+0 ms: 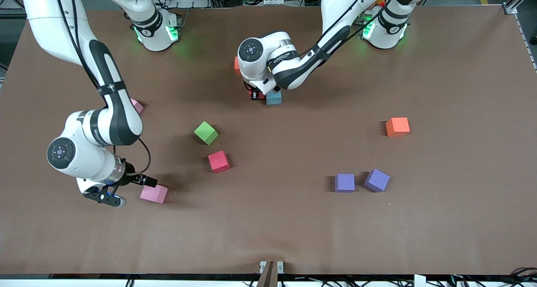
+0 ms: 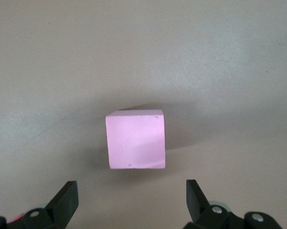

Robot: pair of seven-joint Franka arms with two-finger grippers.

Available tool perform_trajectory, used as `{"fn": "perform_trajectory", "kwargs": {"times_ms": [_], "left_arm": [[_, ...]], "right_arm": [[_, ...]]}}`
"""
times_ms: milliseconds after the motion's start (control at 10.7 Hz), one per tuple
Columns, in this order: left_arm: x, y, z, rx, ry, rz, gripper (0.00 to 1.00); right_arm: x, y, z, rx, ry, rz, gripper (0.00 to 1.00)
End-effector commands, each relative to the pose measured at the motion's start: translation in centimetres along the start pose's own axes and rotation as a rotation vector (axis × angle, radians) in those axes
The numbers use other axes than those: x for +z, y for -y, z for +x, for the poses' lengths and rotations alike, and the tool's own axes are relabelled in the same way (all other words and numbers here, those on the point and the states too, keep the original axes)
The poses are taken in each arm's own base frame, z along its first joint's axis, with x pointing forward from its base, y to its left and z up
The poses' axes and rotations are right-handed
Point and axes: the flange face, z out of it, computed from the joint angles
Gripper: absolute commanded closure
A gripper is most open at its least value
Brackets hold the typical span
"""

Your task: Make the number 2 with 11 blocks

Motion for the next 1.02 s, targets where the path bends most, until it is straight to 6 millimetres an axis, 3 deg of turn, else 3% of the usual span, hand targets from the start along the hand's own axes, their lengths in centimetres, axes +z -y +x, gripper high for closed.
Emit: {"fn": "perform_trajectory", "kwargs": {"times_ms": [0,372,931], "left_arm": [[0.1,-0.1,-0.3,-0.008,-0.012,-0.014,1.0],[1.3,-0.4,-0.3,0.002,-0.019,-0.017,1.0],[2.8,-0.7,-0.2,0.018,-0.027,-0.021,1.0]], "right_arm": [[0.9,-0.2,1.9,-0.006,-0.003,0.01,0.0],[2.4,-1.3,3.3,0.023,-0.011,-0.01,0.0],[3.8,0.1,3.9,0.025,-0.023,-0.03,0.0]]}}
